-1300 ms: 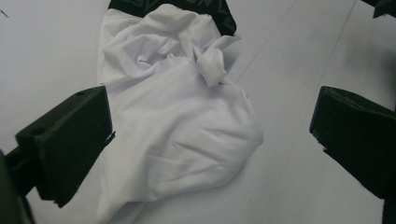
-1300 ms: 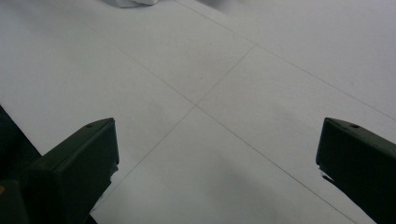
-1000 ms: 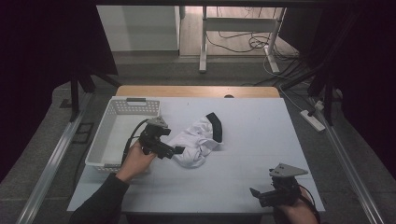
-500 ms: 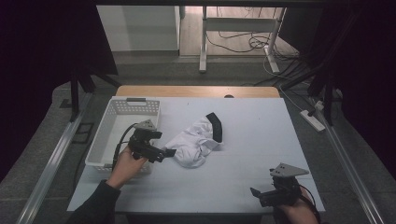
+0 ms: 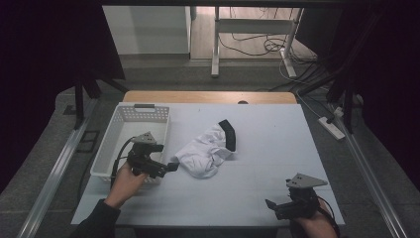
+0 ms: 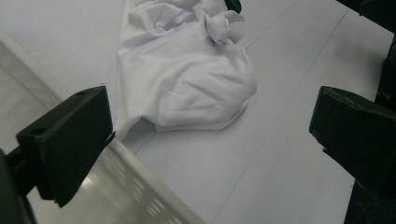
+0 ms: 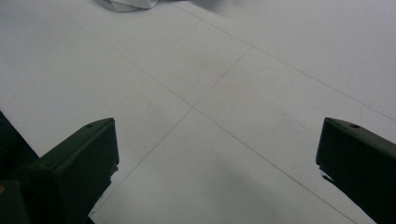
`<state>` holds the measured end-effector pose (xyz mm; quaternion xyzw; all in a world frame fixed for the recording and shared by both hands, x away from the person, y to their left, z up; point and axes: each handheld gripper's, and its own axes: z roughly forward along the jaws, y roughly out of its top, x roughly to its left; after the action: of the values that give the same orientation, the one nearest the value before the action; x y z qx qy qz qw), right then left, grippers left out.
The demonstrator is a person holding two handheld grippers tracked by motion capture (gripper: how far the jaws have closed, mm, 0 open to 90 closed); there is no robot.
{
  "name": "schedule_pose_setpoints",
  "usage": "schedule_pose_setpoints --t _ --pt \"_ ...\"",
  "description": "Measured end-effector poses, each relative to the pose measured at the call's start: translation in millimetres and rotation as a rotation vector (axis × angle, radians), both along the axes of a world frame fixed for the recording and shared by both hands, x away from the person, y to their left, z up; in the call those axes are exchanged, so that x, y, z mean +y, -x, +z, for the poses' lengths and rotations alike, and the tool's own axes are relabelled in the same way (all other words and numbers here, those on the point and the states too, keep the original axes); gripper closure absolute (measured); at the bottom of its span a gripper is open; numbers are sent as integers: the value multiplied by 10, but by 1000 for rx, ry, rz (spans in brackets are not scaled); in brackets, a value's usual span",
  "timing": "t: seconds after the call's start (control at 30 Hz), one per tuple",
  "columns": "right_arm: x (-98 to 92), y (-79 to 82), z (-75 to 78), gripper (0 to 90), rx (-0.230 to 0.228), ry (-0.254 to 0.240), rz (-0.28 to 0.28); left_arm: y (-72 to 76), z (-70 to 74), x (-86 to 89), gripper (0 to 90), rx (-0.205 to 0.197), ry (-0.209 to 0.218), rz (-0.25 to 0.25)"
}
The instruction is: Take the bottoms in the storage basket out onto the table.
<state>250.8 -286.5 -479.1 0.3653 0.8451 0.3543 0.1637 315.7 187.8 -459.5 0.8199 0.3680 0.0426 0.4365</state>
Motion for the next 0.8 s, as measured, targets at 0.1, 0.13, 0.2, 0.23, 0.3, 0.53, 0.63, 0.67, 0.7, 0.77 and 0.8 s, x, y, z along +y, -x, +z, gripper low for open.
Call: schedule_pose_setpoints --t 0.1,0.13,0.2,0.23,0.3,0.53,0.63,0.67,0.7,0.77,0.8 --pt "1 0 0 0 0 1 0 25 -9 37 6 1 0 6" --pt "1 0 0 0 0 1 1 33 -10 48 6 2 0 8" --pt "2 0 0 0 1 2 0 47 -13 73 6 1 2 12" --pt "3 0 0 0 1 3 0 55 -14 85 7 1 3 15" --pt "3 0 0 0 1 3 0 71 -17 107 8 3 8 18" --pt "3 0 0 0 1 4 -1 135 -44 192 9 10 24 36" --pt "4 -1 -1 0 1 3 -1 167 -56 230 9 11 26 42" --pt "4 -1 -1 0 1 5 -2 179 -58 240 9 10 25 43" --pt "4 -1 -1 0 1 4 -2 193 -59 247 9 7 18 41" --pt "4 -1 -1 0 1 5 -2 225 -57 257 8 -2 0 44" --pt "5 -1 -2 0 1 3 -2 239 -58 265 7 -3 -1 46"
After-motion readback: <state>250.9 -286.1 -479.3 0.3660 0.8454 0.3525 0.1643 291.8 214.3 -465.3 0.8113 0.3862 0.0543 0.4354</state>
